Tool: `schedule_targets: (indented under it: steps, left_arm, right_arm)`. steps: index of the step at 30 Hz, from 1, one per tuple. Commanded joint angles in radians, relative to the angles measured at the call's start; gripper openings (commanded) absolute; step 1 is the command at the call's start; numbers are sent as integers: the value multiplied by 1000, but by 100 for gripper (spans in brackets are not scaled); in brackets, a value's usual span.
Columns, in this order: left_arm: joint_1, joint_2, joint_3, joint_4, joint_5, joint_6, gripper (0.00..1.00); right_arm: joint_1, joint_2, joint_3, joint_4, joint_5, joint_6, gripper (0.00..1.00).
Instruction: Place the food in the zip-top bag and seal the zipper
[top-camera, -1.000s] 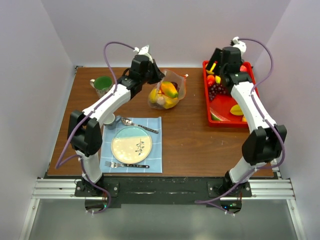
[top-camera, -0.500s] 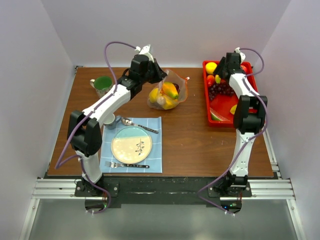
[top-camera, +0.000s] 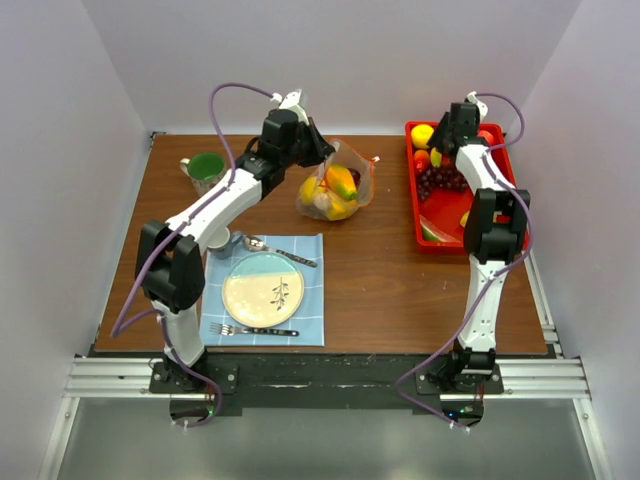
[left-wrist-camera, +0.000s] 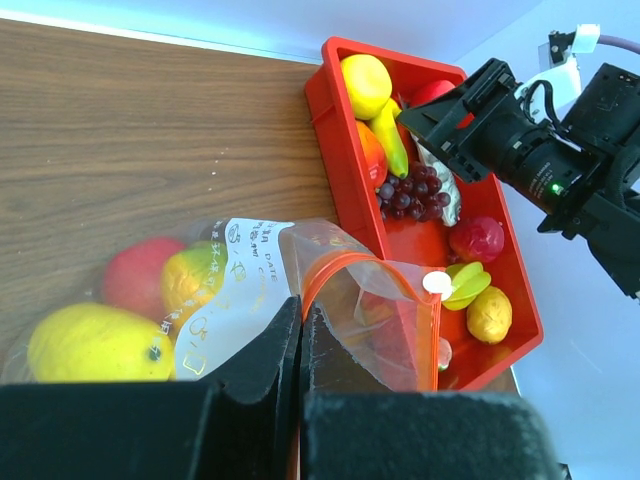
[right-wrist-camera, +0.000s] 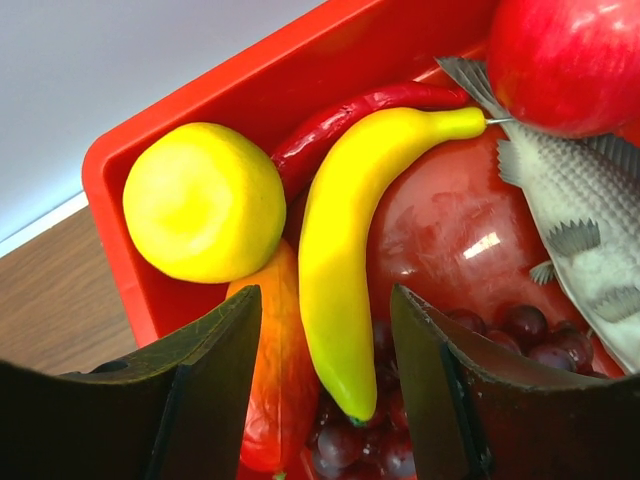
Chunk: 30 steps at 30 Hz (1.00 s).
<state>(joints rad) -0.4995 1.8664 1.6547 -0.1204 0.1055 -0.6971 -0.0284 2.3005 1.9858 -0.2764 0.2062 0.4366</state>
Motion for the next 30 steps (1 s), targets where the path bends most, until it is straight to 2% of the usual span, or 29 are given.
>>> schedule_targets:
  steps: [1, 10, 12, 13, 16, 19, 25, 30]
  left_arm:
    - [6, 0, 53, 59, 11, -5, 0]
    - [6, 17, 65, 53, 11, -5, 0]
    - [6, 17, 65, 51, 13, -4, 0]
    - [6, 16, 63, 53, 13, -4, 0]
    - [6, 13, 59, 53, 11, -4, 0]
    - [6, 10, 47, 56, 11, -4, 0]
    - [6, 1, 25, 56, 5, -5, 0]
    - [6, 7, 24, 54, 2, -12, 0]
  right_arm:
    - [-2, 37, 62, -6, -10, -35, 58]
    - [-2, 89, 97, -30, -39, -32, 53]
    - [-1, 80, 96, -35, -31, -33, 45]
    - [-1, 76, 96, -40, -12, -35, 35]
    - [-1, 27, 81, -50, 34, -36, 16]
    - [-1, -47, 42, -41, 58, -38, 9]
    - [-1, -208, -91, 19, 78, -42, 5]
    - [4, -351, -186, 13, 24, -18, 4]
